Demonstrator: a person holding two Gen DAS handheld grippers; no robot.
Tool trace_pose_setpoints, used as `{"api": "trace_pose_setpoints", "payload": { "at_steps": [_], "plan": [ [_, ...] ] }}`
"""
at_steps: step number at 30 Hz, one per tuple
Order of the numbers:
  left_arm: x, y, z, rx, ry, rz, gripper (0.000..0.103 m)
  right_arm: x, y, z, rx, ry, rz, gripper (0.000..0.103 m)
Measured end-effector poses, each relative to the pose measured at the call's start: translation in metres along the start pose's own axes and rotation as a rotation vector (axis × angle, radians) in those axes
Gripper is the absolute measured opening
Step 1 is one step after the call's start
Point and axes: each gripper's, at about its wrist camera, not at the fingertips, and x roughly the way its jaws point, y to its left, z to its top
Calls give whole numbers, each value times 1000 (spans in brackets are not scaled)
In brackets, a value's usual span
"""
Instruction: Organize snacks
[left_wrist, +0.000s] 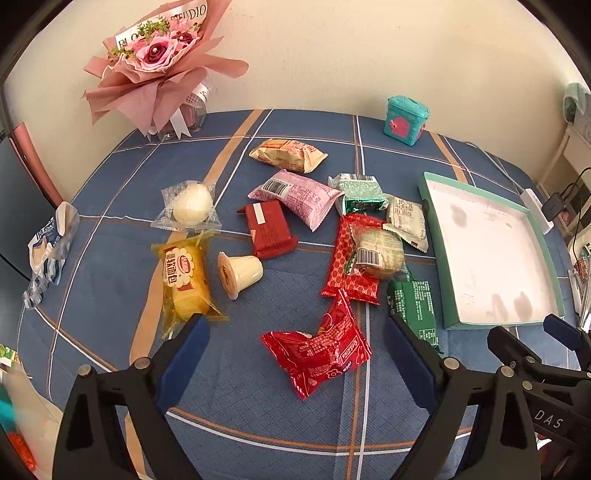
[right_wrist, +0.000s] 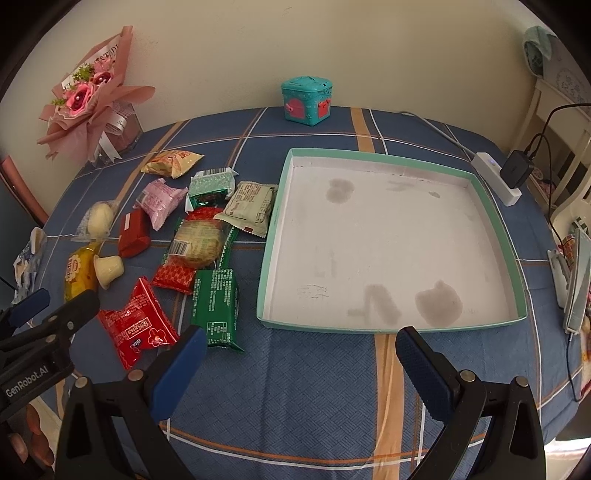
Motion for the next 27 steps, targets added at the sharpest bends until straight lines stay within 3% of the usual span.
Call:
{"api": "trace_pose_setpoints", "payload": {
  "at_steps": [27],
  "plan": [
    [4, 3, -3, -14, 22, 18, 95, 3, 1, -1, -5, 7, -8, 103]
  ]
}}
